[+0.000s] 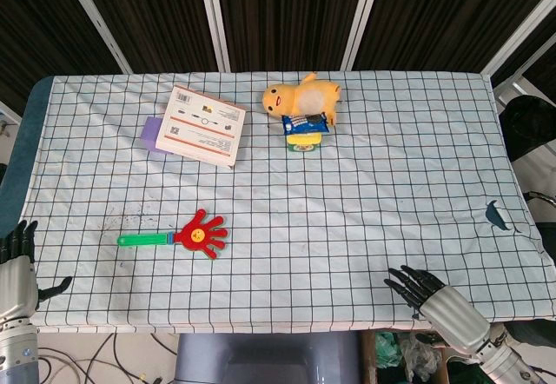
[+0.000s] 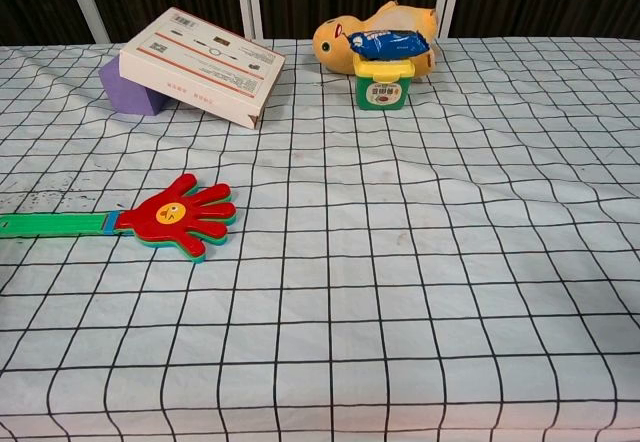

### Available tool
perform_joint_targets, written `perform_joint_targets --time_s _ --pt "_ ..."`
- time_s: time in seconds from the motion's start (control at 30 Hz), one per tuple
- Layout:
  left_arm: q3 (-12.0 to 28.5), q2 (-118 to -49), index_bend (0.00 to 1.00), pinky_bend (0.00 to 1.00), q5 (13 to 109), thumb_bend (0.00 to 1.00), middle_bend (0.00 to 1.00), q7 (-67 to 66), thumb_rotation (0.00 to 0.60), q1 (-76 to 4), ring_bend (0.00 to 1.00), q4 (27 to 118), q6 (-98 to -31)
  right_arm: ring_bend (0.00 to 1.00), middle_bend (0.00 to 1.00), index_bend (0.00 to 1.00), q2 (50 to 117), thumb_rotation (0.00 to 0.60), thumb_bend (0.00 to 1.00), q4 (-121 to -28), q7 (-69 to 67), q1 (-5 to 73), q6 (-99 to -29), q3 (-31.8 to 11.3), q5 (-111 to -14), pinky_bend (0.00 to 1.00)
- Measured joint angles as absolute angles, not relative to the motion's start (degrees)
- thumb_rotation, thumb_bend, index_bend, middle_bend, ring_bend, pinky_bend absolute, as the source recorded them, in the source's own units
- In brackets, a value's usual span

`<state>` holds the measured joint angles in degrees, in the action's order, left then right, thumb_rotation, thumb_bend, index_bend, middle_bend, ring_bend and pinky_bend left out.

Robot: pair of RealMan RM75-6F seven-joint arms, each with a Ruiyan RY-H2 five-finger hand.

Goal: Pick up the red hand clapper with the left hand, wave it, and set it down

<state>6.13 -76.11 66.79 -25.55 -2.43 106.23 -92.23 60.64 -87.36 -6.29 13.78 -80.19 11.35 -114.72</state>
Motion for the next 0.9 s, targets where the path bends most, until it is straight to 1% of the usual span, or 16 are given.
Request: perform_joint_targets --time_s 0.9 --pt "5.8 -76.5 0.0 0.0 67.9 0.04 0.0 -25.7 0.6 -2.4 0.0 105.4 -91.3 0.0 0.0 0.0 60.4 0.6 0.04 -88.2 -6.6 14.1 -79.8 11.9 -112.6 0.15"
